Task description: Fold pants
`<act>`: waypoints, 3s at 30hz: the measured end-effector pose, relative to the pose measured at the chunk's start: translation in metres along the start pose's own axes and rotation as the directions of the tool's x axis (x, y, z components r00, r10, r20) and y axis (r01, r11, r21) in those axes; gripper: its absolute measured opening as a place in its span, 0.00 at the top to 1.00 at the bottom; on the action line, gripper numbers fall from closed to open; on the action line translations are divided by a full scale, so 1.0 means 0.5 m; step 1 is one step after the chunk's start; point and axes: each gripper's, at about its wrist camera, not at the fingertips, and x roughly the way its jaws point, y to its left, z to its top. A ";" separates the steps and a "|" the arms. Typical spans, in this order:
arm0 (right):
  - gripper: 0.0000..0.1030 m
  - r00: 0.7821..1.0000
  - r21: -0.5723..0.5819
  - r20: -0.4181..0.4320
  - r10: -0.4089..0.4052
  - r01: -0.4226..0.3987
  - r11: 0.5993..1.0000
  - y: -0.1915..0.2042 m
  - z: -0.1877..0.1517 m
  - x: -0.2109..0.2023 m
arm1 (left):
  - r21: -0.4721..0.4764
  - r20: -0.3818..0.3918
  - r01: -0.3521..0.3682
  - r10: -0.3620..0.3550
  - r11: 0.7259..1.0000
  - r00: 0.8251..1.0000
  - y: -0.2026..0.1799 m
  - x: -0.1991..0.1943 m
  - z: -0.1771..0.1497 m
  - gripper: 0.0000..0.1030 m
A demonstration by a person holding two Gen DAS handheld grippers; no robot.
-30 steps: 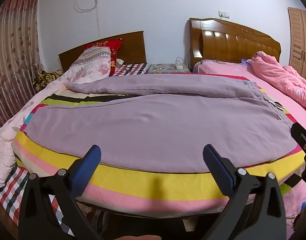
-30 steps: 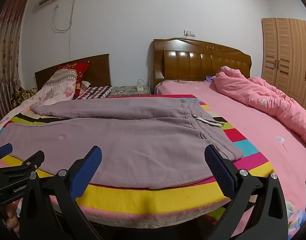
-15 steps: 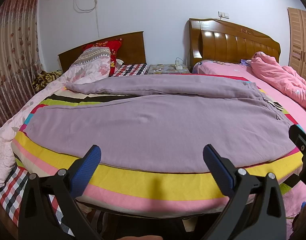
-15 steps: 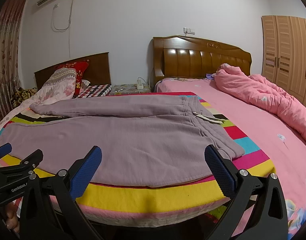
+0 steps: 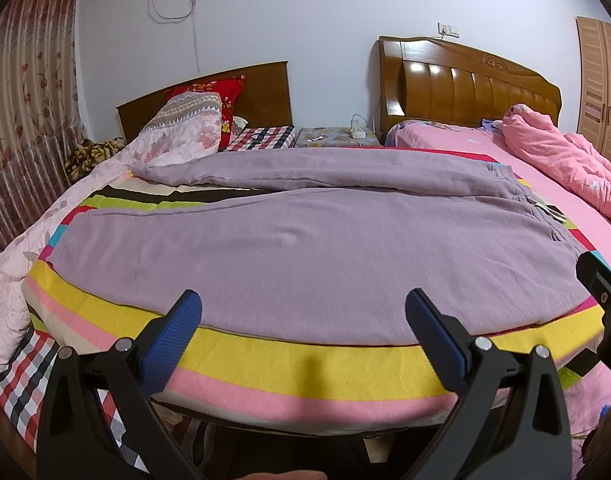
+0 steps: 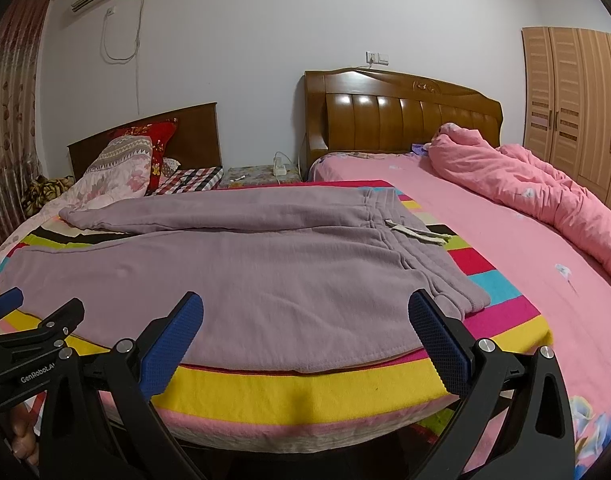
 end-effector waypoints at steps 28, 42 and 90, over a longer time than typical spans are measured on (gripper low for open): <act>0.04 1.000 0.014 -0.028 0.013 -0.012 1.000 -0.002 -0.007 0.012 | -0.020 -0.018 0.002 -0.002 1.000 1.000 0.011 0.008 -0.008 0.01; 0.04 0.999 0.023 -0.047 0.021 -0.020 1.000 -0.005 -0.006 0.012 | -0.023 -0.030 0.002 -0.003 1.000 1.000 0.012 0.013 -0.010 0.01; 0.04 0.767 -0.214 -0.572 0.291 -0.482 0.850 -0.130 0.397 0.955 | -0.042 -0.544 0.656 -0.568 0.753 0.618 0.046 0.770 0.481 0.02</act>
